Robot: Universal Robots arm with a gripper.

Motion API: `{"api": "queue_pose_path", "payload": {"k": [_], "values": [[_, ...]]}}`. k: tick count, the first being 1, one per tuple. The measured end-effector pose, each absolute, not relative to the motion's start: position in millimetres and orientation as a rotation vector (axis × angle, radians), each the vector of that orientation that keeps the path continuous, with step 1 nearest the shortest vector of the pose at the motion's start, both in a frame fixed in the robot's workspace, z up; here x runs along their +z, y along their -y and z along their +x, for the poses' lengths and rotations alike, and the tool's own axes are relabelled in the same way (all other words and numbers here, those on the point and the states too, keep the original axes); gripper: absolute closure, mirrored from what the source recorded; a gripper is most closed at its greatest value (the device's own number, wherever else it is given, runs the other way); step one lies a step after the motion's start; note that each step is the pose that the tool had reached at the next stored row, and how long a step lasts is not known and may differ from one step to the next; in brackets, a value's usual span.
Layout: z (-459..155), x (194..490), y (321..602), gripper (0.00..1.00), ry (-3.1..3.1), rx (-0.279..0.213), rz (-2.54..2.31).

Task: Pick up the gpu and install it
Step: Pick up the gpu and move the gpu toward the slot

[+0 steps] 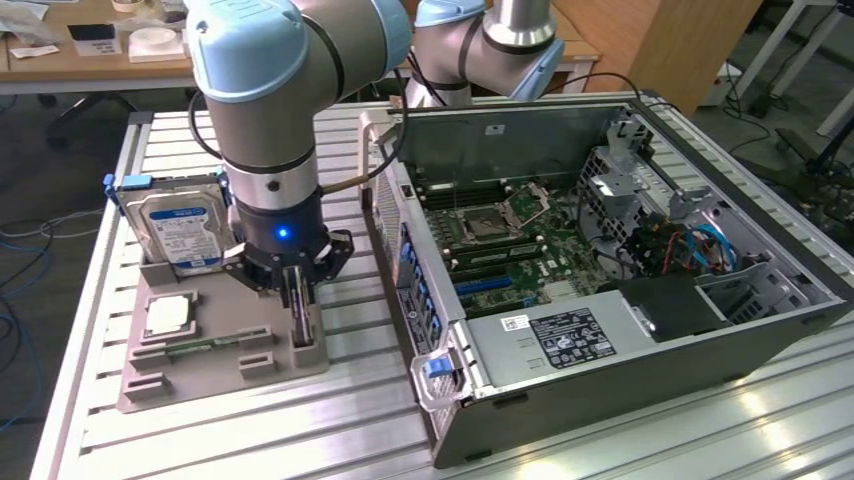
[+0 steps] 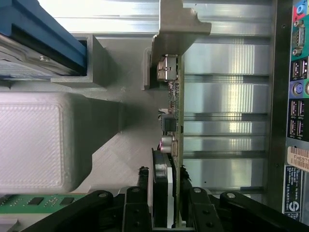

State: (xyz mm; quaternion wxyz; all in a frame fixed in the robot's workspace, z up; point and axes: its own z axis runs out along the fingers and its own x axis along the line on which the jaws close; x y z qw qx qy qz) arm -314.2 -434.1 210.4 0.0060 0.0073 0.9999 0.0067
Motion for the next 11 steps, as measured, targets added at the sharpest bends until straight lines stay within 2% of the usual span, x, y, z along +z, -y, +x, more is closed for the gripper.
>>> {"api": "queue_pose_path", "payload": {"k": [2,3,11], "values": [[-314.2,210.4,434.1,0.65,-3.129,0.021,0.023],[-314.2,210.4,434.1,0.71,-3.129,0.021,0.023],[-314.2,210.4,434.1,0.72,-3.129,0.021,0.023]]}}
